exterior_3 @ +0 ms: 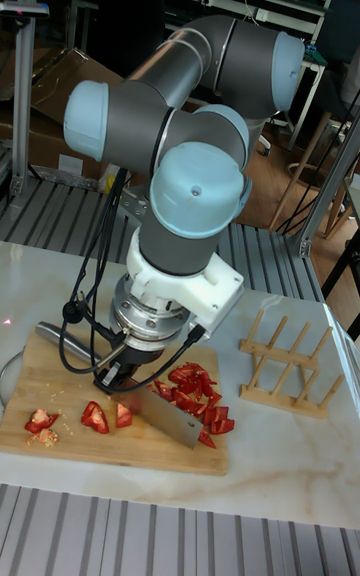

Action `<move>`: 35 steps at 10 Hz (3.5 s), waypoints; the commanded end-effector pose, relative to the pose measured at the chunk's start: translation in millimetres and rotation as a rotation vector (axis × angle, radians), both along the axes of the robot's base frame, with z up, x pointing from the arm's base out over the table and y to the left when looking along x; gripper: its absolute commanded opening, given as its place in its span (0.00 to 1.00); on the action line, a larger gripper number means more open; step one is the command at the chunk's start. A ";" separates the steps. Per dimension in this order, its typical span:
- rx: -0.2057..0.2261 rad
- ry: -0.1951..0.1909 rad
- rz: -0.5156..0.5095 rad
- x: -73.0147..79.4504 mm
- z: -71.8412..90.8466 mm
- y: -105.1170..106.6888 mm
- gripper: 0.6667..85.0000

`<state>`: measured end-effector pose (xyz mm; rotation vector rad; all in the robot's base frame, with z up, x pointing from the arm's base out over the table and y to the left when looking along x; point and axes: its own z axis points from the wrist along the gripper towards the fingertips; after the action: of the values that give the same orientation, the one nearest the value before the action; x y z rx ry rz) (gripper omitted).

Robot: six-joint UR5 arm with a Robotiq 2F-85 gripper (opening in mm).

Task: Chop the chili peppers

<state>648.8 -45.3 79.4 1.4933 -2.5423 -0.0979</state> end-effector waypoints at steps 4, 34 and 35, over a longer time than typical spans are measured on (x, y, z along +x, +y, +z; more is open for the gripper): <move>0.017 0.019 0.062 -5.3 7.8 1.1 0.01; 0.027 -0.134 -0.160 37.4 -7.9 52.8 0.01; 0.027 -0.136 -0.159 37.4 -8.5 51.0 0.01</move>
<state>686.0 9.1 74.1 1.3498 -2.7645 -0.0344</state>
